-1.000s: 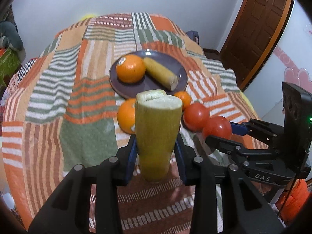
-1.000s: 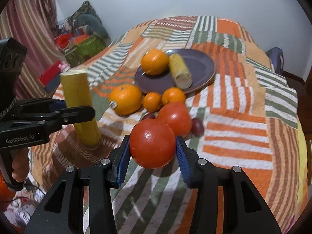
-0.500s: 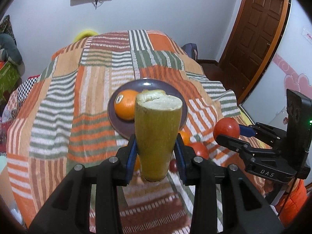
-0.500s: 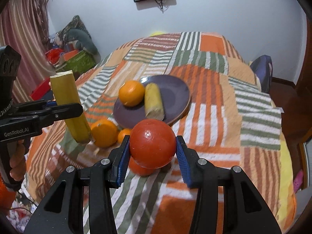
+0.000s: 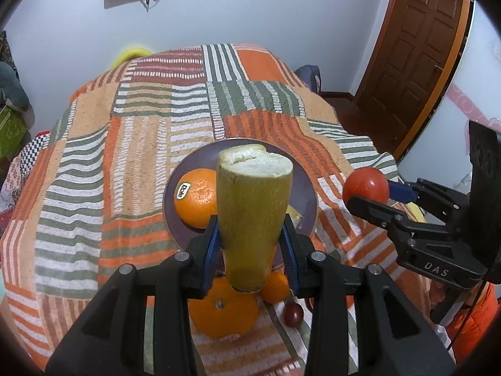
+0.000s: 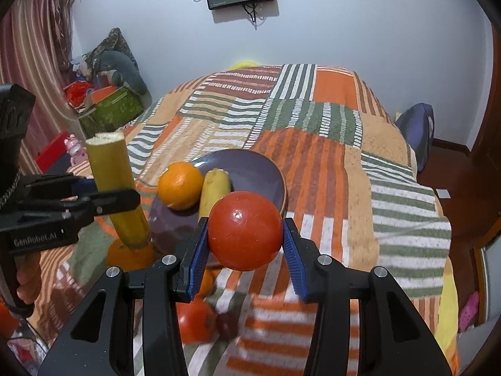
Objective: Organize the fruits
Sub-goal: 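Carry the squash and tomato onto the purple plate and open both tools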
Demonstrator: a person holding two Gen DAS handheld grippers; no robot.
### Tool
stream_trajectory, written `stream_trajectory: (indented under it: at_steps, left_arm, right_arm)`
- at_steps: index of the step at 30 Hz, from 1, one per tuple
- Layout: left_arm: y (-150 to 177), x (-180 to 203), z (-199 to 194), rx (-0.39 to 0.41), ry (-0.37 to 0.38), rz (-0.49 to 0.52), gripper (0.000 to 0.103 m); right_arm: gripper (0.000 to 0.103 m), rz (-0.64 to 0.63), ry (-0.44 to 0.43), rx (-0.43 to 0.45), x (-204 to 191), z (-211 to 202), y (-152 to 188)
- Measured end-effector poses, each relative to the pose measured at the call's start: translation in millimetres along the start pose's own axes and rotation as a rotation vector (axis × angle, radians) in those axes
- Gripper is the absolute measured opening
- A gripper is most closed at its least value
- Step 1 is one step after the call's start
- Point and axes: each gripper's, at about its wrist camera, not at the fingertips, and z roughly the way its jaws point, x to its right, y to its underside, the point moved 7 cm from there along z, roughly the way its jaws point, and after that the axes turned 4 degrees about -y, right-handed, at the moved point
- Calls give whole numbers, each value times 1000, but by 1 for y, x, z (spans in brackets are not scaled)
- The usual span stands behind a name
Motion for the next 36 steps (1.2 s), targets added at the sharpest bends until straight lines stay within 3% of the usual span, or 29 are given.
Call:
stream_trajectory:
  at_steps: [15, 30, 36]
  left_arm:
    - [-4, 2, 56, -65, -19, 25, 37]
    - [-5, 3, 63, -70, -33, 29, 37]
    - [1, 3, 61, -83, -36, 34, 46]
  right_arm:
    - [42, 1, -23, -56, 6, 44, -3]
    - [42, -16, -17, -104, 5, 63, 3]
    - [44, -8, -33, -114, 4, 63, 2]
